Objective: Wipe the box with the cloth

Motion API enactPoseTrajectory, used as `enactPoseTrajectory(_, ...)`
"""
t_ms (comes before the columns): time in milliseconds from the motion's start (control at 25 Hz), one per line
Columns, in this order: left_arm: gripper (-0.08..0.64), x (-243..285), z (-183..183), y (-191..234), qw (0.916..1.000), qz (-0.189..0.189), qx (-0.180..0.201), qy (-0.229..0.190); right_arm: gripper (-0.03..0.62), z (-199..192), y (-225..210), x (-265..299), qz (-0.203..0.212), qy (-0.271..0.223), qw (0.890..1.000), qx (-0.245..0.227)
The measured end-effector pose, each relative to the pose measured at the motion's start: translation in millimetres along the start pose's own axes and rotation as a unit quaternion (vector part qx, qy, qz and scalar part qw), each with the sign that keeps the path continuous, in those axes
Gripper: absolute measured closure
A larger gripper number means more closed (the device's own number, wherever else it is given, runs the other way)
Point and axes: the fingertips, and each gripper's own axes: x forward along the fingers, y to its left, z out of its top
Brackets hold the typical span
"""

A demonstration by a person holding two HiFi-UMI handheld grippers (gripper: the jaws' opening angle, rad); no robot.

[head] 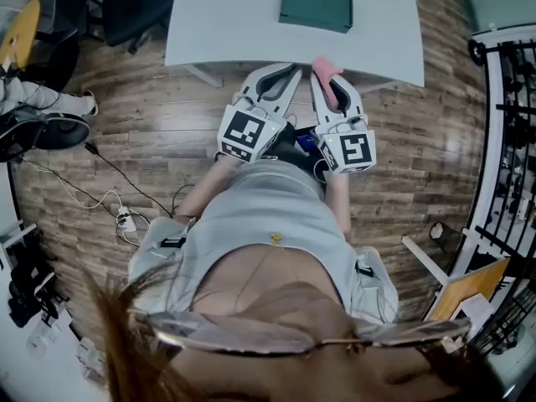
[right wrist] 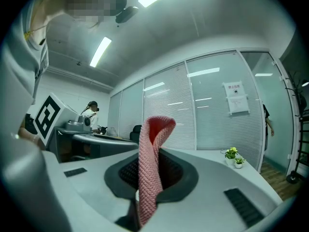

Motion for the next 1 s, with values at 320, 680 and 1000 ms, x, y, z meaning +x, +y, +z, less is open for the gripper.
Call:
enactPoseTrajectory(320, 0.518, 59, 16, 19, 0.9996, 0.027, -0.004, -0.007, 0.55, 11, -56, 33, 0.031, -0.006, 0.999, -0.005)
enactPoseTrajectory(680, 0.518, 96, 12, 29, 0.9982, 0.058, -0.014, -0.002, 0.55, 4, -91, 54, 0.063, -0.003, 0.998, -0.004)
enactPoseTrajectory(1000, 0.518, 113, 13, 40, 0.9986, 0.051, -0.012, 0.005, 0.549, 2, -107, 66, 0.051, -0.002, 0.999, 0.009)
